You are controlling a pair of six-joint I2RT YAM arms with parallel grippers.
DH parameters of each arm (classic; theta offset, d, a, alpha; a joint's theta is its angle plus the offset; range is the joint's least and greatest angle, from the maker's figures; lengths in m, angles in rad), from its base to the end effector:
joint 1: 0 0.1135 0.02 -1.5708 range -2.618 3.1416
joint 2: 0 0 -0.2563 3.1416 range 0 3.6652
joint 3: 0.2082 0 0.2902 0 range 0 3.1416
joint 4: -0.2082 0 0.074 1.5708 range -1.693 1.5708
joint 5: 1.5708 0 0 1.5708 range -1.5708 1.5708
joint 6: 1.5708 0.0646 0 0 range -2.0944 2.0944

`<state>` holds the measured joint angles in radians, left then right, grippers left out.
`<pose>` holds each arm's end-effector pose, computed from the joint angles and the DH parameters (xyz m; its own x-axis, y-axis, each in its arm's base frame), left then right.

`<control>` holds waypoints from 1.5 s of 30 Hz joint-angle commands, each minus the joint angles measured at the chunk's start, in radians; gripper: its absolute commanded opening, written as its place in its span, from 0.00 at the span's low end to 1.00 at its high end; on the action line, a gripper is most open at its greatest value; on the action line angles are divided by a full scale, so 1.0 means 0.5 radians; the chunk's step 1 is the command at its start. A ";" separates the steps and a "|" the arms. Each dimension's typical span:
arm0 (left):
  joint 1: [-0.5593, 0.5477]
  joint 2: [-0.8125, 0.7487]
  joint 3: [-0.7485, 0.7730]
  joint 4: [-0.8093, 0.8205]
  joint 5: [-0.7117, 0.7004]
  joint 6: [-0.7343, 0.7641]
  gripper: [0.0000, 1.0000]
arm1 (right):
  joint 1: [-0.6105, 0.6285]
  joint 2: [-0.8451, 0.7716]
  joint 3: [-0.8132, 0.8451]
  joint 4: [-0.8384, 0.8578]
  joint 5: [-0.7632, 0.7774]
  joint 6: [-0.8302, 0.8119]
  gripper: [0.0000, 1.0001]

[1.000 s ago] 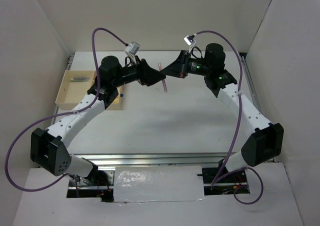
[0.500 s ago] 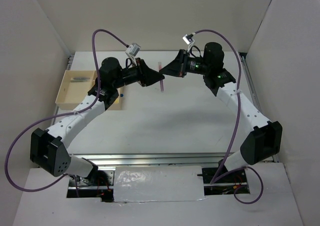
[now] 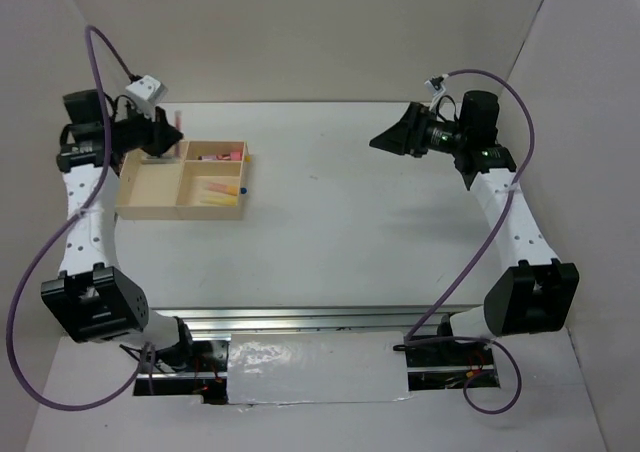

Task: Sort the stationery into containers
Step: Place the stationery into the container

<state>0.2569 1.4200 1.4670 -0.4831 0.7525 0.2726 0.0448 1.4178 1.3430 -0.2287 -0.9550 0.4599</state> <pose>0.3711 0.0518 0.3890 -0.2821 0.1291 -0.9507 0.5084 0.8604 -0.0340 0.3721 0.0695 0.3721 -0.6244 0.2287 -0.7469 -0.5880 0.4918 0.6422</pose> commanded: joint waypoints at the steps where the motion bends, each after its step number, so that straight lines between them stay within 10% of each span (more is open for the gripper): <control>1: 0.204 0.172 0.336 -0.689 -0.022 1.407 0.00 | -0.019 -0.096 -0.087 -0.266 -0.011 -0.291 0.76; 6: 0.440 0.540 0.551 -0.856 -0.140 2.183 0.02 | -0.041 -0.038 -0.146 -0.294 -0.007 -0.242 0.74; 17: 0.440 1.022 0.671 -1.191 -0.201 2.899 0.08 | -0.068 0.011 -0.222 -0.267 0.051 -0.254 0.74; 45: 0.143 1.369 0.579 -0.899 -1.042 2.977 0.27 | -0.142 0.189 -0.173 -0.383 0.005 -0.331 0.73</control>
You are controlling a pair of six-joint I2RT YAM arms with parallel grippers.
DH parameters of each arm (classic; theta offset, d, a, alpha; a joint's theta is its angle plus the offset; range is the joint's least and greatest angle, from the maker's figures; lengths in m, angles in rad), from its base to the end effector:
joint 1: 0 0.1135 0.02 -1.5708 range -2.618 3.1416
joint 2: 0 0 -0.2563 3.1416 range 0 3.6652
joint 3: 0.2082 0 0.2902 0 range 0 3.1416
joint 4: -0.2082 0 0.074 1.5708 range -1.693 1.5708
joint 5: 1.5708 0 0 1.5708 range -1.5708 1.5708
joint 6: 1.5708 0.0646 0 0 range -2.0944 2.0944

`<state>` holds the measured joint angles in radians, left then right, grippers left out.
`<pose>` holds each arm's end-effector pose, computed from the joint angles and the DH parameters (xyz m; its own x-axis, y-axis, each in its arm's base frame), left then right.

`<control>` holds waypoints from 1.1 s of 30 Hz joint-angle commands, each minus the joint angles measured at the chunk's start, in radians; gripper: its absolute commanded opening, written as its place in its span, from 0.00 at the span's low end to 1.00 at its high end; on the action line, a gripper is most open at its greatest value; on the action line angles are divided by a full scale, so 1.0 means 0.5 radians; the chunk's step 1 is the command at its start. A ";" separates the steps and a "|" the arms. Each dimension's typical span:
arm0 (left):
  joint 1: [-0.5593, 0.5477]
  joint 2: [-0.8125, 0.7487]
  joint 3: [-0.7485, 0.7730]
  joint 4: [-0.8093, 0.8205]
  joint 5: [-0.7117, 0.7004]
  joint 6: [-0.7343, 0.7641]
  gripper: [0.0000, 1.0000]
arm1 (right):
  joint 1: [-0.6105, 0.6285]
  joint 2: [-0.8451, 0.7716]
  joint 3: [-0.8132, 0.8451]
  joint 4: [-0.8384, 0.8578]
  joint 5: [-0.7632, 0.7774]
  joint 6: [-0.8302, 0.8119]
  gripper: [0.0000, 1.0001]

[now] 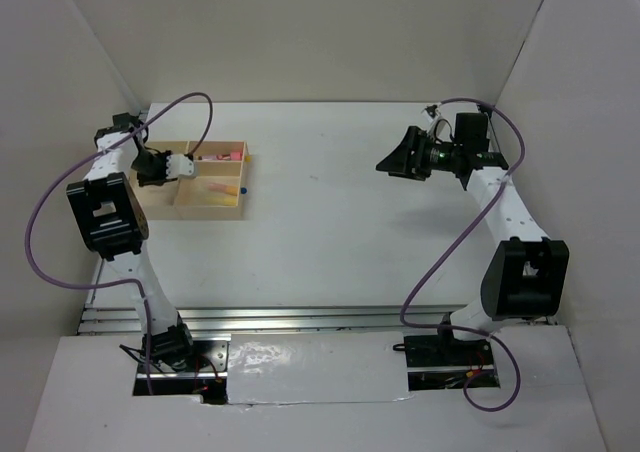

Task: Sort the stationery into containers
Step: Place the stationery into the container

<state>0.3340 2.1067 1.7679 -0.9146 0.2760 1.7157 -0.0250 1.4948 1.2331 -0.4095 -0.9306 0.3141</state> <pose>0.4603 0.1411 0.1667 -0.1030 0.9720 -0.2111 0.9221 0.1729 0.3462 0.3797 0.0423 0.2835 -0.7807 0.2042 -0.5907 -0.3908 0.5781 0.7163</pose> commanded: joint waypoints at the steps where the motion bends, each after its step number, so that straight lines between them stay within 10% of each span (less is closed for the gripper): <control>1: -0.014 0.002 -0.020 -0.027 -0.095 0.078 0.29 | -0.002 0.038 0.049 -0.025 -0.047 -0.042 0.74; 16: -0.082 0.015 0.210 -0.122 -0.086 -0.044 0.43 | -0.011 0.011 0.117 -0.135 -0.041 -0.110 0.73; 19: -0.131 -0.117 0.433 -0.168 0.174 -0.526 0.45 | -0.024 -0.023 0.147 -0.202 -0.016 -0.168 0.73; 23: -0.318 -0.314 0.729 -0.088 0.175 -1.466 0.73 | -0.057 -0.124 0.197 -0.374 0.258 -0.349 0.76; 24: -0.358 -0.445 0.680 -0.009 0.181 -1.571 0.99 | -0.079 -0.164 0.191 -0.393 0.351 -0.373 0.77; 26: -0.444 -0.732 0.337 0.199 0.136 -1.963 0.99 | -0.100 -0.305 0.120 -0.359 0.733 -0.423 1.00; 33: -0.649 -1.573 -0.825 0.960 0.047 -2.908 1.00 | -0.244 -0.869 -0.324 -0.203 1.364 -0.879 1.00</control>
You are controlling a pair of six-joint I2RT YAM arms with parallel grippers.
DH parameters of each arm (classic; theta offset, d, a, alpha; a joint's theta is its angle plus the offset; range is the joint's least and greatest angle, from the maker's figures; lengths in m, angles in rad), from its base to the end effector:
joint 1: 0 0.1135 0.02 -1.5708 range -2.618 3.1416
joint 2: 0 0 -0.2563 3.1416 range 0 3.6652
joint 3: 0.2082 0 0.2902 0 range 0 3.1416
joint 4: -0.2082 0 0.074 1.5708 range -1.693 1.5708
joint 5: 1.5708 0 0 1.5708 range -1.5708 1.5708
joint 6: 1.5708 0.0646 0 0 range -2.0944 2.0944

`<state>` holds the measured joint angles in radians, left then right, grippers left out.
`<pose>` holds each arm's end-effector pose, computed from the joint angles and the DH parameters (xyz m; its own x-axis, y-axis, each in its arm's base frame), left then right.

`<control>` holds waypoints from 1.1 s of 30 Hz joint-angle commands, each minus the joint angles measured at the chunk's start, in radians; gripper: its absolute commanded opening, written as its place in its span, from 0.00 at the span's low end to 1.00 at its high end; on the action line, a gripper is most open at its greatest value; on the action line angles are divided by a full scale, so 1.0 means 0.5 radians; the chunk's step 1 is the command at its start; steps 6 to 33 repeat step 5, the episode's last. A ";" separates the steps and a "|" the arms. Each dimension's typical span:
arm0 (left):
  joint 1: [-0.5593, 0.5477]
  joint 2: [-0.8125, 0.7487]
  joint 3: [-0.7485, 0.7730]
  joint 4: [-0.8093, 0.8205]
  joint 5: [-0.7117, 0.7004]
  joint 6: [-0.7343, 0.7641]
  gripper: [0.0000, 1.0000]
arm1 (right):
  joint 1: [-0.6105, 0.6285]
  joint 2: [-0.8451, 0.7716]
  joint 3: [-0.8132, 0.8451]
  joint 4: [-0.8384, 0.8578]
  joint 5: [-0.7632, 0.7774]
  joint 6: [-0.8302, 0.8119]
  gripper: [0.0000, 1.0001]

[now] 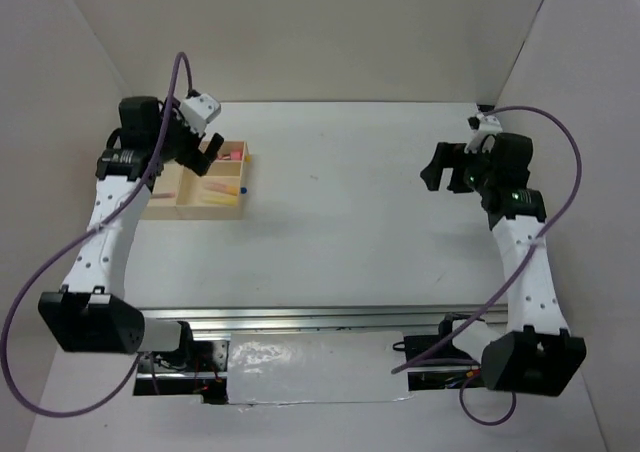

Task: Sort the stationery into containers
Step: Place the stationery into the container

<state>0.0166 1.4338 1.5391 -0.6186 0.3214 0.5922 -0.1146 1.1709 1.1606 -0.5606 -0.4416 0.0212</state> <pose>0.3792 -0.0141 0.3905 -0.2626 0.5253 -0.8094 0.4893 0.7955 0.3575 0.3172 -0.0087 0.3351 -0.5421 0.0817 -0.8363 -0.2424 0.9377 0.2487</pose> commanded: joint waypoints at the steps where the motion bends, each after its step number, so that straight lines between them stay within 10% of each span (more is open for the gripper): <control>1: -0.072 -0.229 -0.460 0.369 -0.075 -0.715 1.00 | -0.083 -0.271 -0.228 0.100 0.392 -0.294 1.00; 33: -0.205 -0.572 -0.786 0.571 -0.268 -0.844 0.99 | -0.148 -0.522 -0.547 0.225 0.374 -0.462 1.00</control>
